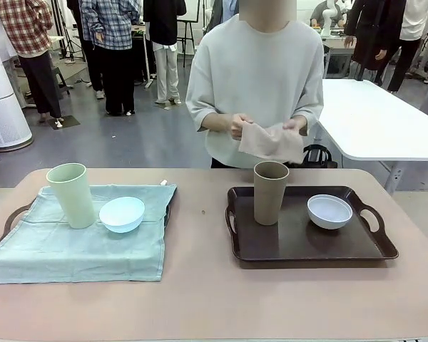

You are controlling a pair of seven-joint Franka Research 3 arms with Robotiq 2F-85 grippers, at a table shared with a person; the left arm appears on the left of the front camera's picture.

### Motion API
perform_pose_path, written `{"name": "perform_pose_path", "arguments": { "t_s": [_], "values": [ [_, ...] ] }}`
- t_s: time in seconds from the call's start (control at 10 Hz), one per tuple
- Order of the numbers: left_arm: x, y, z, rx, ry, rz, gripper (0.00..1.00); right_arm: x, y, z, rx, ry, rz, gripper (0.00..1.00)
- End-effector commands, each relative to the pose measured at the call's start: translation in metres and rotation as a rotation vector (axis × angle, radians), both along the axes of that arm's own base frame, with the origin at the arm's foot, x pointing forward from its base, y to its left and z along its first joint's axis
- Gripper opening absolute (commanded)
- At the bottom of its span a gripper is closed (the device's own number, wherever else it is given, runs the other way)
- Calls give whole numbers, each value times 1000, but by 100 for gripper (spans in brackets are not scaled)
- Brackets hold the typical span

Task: Set up a tray with a mat and arrange the tableware.
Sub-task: Pick up the Picnic Bowl and Reusable plastic cup from the Handle tray in front of the human's position and hold them in the air.

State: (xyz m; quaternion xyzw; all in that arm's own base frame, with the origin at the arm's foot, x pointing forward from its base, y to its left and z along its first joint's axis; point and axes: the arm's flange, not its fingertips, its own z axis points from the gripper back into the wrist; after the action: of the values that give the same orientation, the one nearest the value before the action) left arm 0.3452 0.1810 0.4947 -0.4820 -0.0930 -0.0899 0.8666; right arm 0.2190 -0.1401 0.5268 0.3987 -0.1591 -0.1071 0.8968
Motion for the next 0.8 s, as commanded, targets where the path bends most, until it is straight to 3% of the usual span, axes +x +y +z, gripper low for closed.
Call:
{"name": "perform_pose_path", "arguments": {
  "t_s": [0.0,0.2,0.3,0.5,0.7],
  "values": [
    [0,0,1,-2,-2,-1,100,2,0,0,1,3,-7,100],
    [0,0,0,0,0,0,100,0,0,0,0,0,0,100],
    [8,-25,16,37,-81,-44,100,12,13,4,-63,21,-14,100],
    [23,-90,50,144,-181,-133,100,44,56,6,-251,150,-20,100],
    [33,-147,71,241,-272,-217,100,67,91,8,-337,225,-7,100]
  ]
}}
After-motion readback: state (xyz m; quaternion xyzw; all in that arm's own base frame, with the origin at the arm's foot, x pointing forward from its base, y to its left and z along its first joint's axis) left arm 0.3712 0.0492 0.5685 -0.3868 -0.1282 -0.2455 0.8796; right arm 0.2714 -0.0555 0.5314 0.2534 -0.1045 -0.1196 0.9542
